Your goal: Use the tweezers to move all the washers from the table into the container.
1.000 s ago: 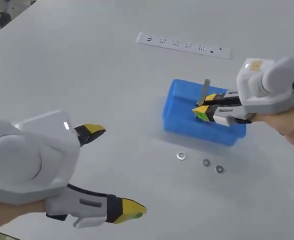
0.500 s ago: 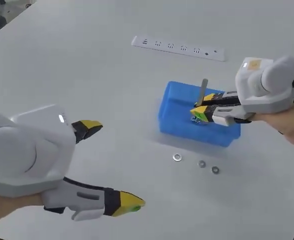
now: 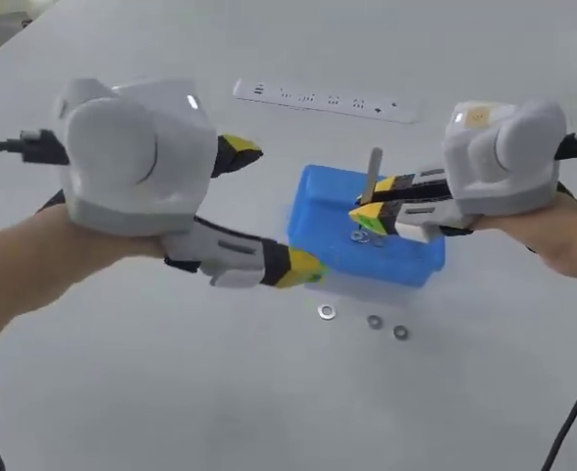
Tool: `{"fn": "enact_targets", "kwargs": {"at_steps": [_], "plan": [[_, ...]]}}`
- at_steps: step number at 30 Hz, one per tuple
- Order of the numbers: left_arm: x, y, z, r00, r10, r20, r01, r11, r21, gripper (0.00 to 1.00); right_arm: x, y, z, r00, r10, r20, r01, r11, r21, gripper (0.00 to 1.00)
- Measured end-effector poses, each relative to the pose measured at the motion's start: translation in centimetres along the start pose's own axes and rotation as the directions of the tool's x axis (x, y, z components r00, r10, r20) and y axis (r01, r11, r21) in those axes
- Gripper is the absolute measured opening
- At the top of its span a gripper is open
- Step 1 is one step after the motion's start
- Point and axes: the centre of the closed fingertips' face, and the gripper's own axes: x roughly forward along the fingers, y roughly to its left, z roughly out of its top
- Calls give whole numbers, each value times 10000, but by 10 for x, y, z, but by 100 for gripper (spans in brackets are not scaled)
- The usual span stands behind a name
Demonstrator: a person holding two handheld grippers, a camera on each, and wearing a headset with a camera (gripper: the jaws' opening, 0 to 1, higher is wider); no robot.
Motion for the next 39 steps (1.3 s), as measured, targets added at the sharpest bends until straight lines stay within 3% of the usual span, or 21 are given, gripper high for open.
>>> {"fn": "enact_targets", "kwargs": {"at_steps": [4, 7, 13, 17, 19, 23, 27, 39], "plan": [[16, 8, 12, 9996, -134, 267, 127, 9996, 266, 72, -2, 4, 3, 9999, 95, 64, -93, 9997, -211, 11], [30, 6, 21, 9973, -640, 358, 625, 9971, 430, 67, -2, 5, 3, 9998, 159, 78, -157, 9995, -278, 11], [45, -1, 28, 9891, -1454, 218, 1428, 9856, 909, 48, -2, 8, 5, 9996, 267, 128, -261, 9987, -447, 10], [49, -7, 24, 9819, -1888, -184, 1890, 9655, 1791, 41, -3, 9, 7, 9994, 311, 160, -302, 9981, -542, 10], [50, -7, 25, 9802, -1971, -197, 1977, 9668, 1617, 38, -2, 9, 6, 9994, 322, 145, -312, 9977, -604, 10], [49, -13, 27, 9696, -2433, -247, 2439, 9550, 1685, 24, 0, 12, 6, 9991, 419, 80, -412, 9964, -744, 10], [48, -17, 21, 9614, -2653, -736, 2750, 9369, 2157, 21, 1, 16, 7, 9985, 545, 73, -536, 9949, -852, 10], [49, -18, 12, 9484, -2853, -1382, 3129, 9124, 2637, 10, 1, 19, 9, 9977, 677, 66, -667, 9927, -1005, 10]]}}
